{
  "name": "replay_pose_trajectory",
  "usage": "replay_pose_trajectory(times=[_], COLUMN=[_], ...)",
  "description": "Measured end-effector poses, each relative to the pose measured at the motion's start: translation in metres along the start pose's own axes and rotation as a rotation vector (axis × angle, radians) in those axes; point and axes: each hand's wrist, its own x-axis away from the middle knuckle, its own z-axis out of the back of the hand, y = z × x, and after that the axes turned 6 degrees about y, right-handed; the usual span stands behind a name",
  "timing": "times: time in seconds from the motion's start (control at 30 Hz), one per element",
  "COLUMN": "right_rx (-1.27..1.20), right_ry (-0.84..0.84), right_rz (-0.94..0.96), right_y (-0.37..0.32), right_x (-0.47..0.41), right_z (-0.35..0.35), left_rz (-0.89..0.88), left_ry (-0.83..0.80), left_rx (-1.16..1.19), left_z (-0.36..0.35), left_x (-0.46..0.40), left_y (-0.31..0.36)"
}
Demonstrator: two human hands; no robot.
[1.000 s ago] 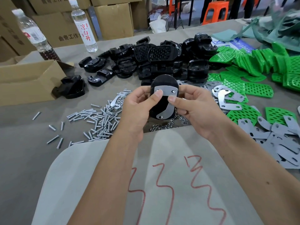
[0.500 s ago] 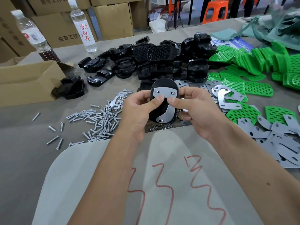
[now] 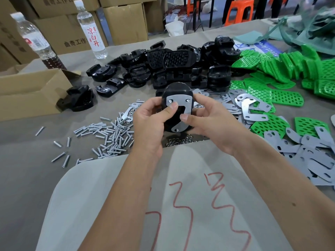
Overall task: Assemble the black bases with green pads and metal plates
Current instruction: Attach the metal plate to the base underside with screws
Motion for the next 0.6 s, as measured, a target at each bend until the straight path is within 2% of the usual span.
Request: replay_pose_trajectory(times=[0.23, 0.6], right_rx=[0.107, 0.250], right_ry=[-0.015, -0.055], right_rz=[0.038, 0.120], right_y=[0.0043, 0.0082], right_x=[-0.0013, -0.0029], right_z=[0.0003, -0.0017], left_rz=[0.025, 0.106], left_ry=[-0.023, -0.058], left_rx=[0.147, 0.179], left_z=[-0.0015, 0.0001], left_x=[-0.0009, -0.0021], left_y=[0.0007, 0.0004])
